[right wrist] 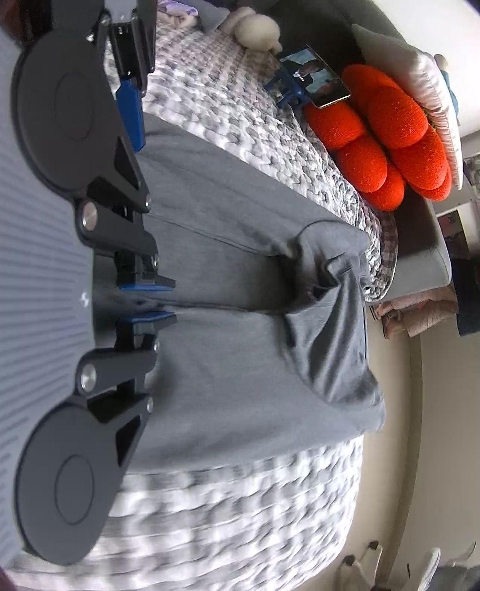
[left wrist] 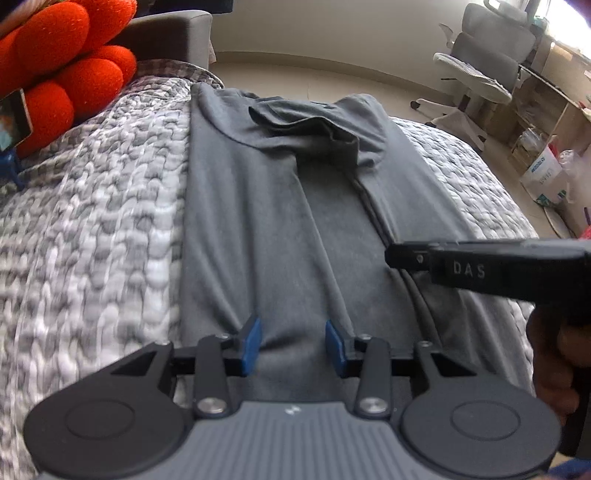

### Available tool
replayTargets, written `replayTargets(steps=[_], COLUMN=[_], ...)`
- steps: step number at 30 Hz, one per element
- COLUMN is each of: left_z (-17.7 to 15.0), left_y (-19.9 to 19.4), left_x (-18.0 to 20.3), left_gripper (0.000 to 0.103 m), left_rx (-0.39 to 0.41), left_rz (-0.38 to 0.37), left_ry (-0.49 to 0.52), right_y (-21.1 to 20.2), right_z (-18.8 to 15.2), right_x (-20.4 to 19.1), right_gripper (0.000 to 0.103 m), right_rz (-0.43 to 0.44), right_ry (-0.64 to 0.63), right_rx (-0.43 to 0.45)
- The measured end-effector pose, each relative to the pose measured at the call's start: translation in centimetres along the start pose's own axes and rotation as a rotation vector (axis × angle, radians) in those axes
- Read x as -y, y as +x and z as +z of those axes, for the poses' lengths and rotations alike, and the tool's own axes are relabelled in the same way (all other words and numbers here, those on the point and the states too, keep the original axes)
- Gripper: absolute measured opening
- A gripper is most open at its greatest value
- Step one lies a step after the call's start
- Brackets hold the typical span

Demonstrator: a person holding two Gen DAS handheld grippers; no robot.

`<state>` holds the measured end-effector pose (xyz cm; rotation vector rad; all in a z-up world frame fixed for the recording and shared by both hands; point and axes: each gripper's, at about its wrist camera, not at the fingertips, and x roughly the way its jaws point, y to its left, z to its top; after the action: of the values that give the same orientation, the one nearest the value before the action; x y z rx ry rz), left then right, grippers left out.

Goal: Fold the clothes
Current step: 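Grasp the hem end of the grey shirt with both grippers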

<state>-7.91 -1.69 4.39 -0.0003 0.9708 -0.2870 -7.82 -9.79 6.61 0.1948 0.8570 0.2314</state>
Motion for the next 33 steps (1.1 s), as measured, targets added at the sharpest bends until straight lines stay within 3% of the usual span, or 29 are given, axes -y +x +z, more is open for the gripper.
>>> replayTargets(steps=[9,25,29,32,33], left_z=[-4.1,-8.9,-8.4,-7.9,-7.9], left_y=[-2.6,-5.5,-7.2,-8.3,-8.5], left_x=[0.1,0.1,-2.5,-5.0,-5.4], left_gripper=[0.040,0.044,0.044,0.044,0.044], left_rx=[-0.015,-0.074,-0.063,-0.029,-0.027], left_rz=[-0.038,-0.127,-0.203,-0.206,-0.197], left_ry=[-0.017,-0.013,-0.140,-0.232,-0.245], right_y=[-3.3,-7.1,-8.2,-8.8,-8.9], right_z=[-5.1,-10.9,-11.8,-12.5,-12.8], right_x=[-1.0,-3.0,-3.1,-3.5,-3.8], right_gripper=[0.018,0.019,0.020,0.021,0.026], right_rz=[-0.011,0.000,0.025,0.076,0.106], right_ry=[0.082,0.068,0.091,0.103,0.104], right_rx=[0.042,0.043,0.050,0.051,0.044])
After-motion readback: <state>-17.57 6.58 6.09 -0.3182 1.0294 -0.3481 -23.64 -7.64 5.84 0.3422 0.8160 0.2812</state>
